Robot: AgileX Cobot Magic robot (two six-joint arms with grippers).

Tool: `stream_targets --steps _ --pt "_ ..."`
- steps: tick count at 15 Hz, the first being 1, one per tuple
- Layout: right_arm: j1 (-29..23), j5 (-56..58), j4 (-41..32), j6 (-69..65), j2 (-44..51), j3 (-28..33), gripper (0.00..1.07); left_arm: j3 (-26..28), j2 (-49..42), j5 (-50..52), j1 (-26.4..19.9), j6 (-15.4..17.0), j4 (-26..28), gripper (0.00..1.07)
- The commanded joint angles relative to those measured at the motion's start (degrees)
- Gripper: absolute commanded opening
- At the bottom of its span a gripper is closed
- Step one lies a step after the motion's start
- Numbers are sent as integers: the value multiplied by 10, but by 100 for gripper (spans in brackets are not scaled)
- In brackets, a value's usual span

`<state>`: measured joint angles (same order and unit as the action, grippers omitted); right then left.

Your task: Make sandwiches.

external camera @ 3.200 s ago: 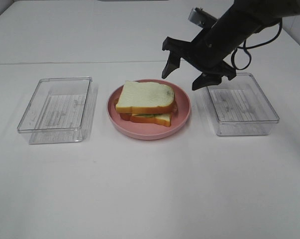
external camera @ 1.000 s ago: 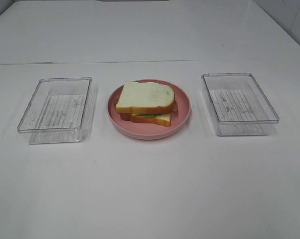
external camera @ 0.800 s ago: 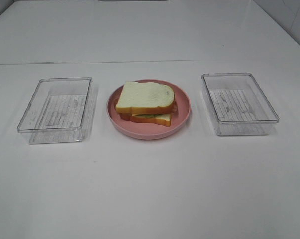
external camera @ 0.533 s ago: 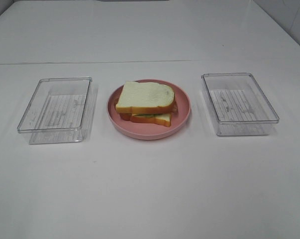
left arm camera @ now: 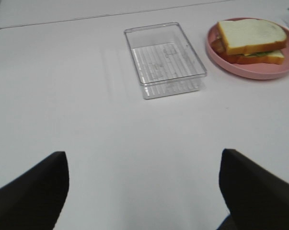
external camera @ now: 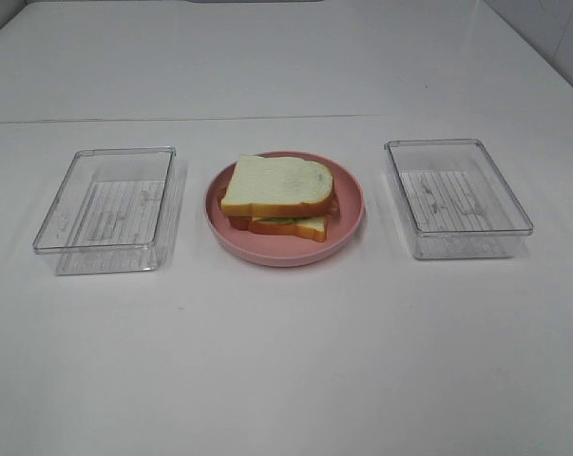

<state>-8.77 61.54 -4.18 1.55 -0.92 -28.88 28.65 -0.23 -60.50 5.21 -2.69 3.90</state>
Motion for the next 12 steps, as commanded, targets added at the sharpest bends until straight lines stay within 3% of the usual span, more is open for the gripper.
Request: stream_targets --steps 1,3,12 --pt "58 -8 1 2 5 2 75 -1 -14 6 -42 0 1 81" --pt "86 -8 1 2 5 2 75 -1 -14 6 -49 0 1 81" --pt "84 -8 -2 2 22 2 75 -1 -15 6 -49 0 1 81"
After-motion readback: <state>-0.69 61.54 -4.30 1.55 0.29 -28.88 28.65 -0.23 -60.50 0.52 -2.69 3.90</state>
